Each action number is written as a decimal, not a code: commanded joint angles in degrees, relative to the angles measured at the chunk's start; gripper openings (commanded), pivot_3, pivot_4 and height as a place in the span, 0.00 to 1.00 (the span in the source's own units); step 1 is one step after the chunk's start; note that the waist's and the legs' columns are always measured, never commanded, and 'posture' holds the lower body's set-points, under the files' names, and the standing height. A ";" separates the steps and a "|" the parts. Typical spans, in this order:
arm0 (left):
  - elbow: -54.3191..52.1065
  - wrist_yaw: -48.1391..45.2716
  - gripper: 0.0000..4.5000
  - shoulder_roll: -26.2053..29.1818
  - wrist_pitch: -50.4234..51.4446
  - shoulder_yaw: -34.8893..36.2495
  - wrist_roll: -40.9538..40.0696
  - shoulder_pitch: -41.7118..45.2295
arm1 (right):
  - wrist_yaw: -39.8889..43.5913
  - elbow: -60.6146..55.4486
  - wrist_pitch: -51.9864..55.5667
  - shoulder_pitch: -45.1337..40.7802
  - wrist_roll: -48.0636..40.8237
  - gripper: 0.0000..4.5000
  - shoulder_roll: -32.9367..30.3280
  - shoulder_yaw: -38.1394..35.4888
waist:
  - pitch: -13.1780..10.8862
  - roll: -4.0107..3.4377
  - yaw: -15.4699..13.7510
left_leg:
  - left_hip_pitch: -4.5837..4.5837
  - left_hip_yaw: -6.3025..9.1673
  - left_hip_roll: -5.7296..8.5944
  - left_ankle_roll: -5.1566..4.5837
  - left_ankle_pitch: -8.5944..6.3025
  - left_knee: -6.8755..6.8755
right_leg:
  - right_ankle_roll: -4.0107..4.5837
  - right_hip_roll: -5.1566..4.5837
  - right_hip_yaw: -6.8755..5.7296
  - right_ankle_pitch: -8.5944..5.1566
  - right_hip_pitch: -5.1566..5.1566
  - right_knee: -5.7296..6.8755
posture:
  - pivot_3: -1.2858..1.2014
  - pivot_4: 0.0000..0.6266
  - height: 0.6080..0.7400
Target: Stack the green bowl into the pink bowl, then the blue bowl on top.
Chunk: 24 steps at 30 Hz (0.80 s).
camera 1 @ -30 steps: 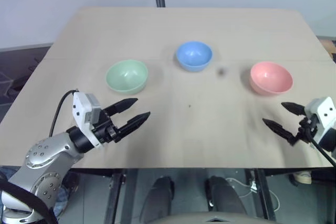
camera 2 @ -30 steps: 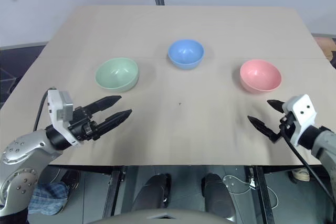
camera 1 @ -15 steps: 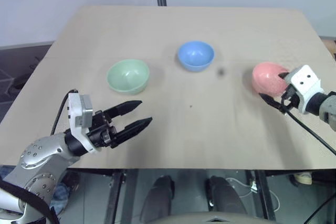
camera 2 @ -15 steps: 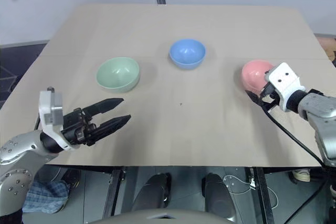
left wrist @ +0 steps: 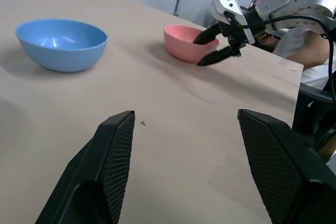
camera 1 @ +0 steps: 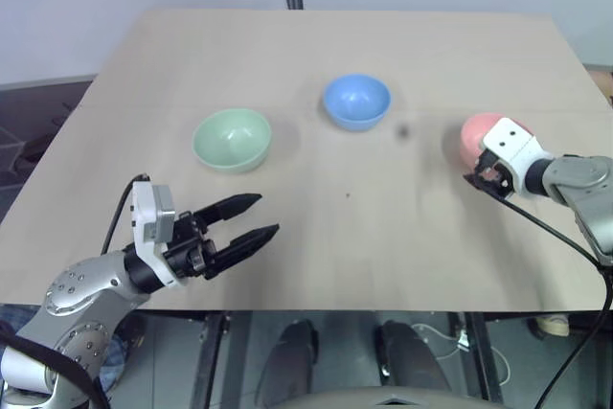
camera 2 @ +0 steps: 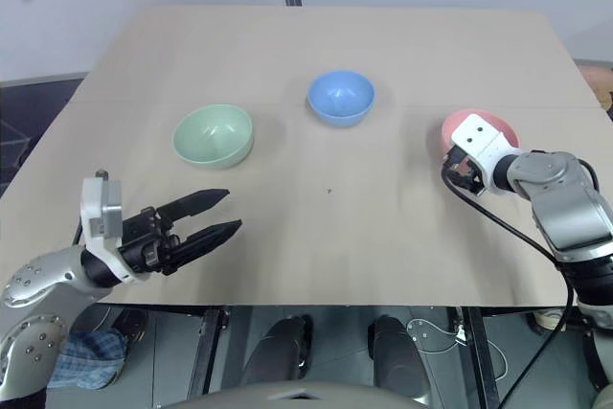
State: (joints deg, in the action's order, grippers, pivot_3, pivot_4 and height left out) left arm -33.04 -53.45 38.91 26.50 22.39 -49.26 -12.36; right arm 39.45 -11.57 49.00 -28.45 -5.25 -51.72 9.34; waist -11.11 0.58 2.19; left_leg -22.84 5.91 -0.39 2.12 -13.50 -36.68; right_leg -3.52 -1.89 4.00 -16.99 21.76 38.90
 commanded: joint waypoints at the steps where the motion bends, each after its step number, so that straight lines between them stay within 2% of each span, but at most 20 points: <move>1: -1.24 0.05 0.73 -0.37 -2.14 0.72 0.98 -0.90 | 0.98 0.00 -1.07 -1.34 1.07 0.29 -0.57 -0.09 | 0.00 0.00 0.02 | 0.00 0.00 0.00 0.00 0.00 0.01 | 0.00 0.00 0.00 0.00 0.00 -0.01 | 0.52 0.24 1.00; 3: -1.08 0.11 0.73 -0.47 -2.58 0.65 1.34 -1.14 | 1.52 0.09 -1.62 -1.23 1.24 0.06 -0.61 -0.01 | 0.00 0.00 0.03 | 0.01 0.00 0.00 0.00 0.00 0.03 | 0.00 -0.01 0.00 0.00 0.00 -0.01 | 0.52 0.24 1.00; 4: -1.01 0.06 0.73 -0.49 -2.72 0.62 1.43 -1.23 | 1.59 0.16 -2.15 -1.16 1.30 0.01 -0.48 -0.15 | 0.00 -0.01 0.03 | 0.01 0.00 0.00 0.00 0.00 0.03 | 0.00 -0.01 0.00 0.00 0.00 -0.01 | 0.52 0.24 1.00; 11: -0.66 -0.58 0.73 0.14 -3.24 1.01 2.18 -1.87 | 3.21 -1.81 -6.30 -1.30 -0.45 0.01 1.86 -0.70 | -0.01 -0.01 0.17 | 0.02 -0.01 0.00 0.00 0.00 0.04 | 0.00 0.00 0.00 0.00 0.01 0.00 | 0.52 0.24 1.00; 15: -0.09 -1.15 0.73 0.63 -3.19 1.39 1.96 -1.65 | 8.42 -10.91 -7.75 -1.95 -7.77 0.01 6.18 -1.19 | -0.02 -0.03 0.29 | 0.03 -0.01 -0.03 0.00 0.00 0.09 | 0.00 0.04 0.00 0.00 0.04 0.02 | 0.52 0.24 1.00; 18: 0.31 -1.81 0.73 0.93 -3.28 1.24 2.17 -1.63 | 11.26 -17.77 -7.50 -1.96 -9.37 0.01 8.29 4.06 | -0.01 -0.03 0.16 | 0.01 0.05 -0.03 0.00 0.00 0.13 | 0.00 0.03 -0.04 0.00 0.06 0.01 | 0.52 0.24 1.00; 24: 1.27 -2.71 0.73 1.76 -3.00 0.28 2.60 0.17 | 10.69 -20.40 -4.84 -5.49 -8.41 0.01 14.33 13.19 | -0.01 -0.02 0.05 | 0.01 0.13 0.00 0.00 0.00 0.11 | 0.00 0.00 -0.12 0.00 0.02 0.00 | 0.52 0.24 1.00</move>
State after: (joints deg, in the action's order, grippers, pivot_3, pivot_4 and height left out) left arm -31.56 -55.37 39.61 24.40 22.33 -46.67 -13.17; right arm 50.66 -29.41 43.57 -31.76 -14.01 -39.08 20.46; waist -11.12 0.56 2.24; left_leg -22.83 6.05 -0.38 2.12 -13.50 -36.57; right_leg -3.51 -1.89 3.87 -16.99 21.80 38.91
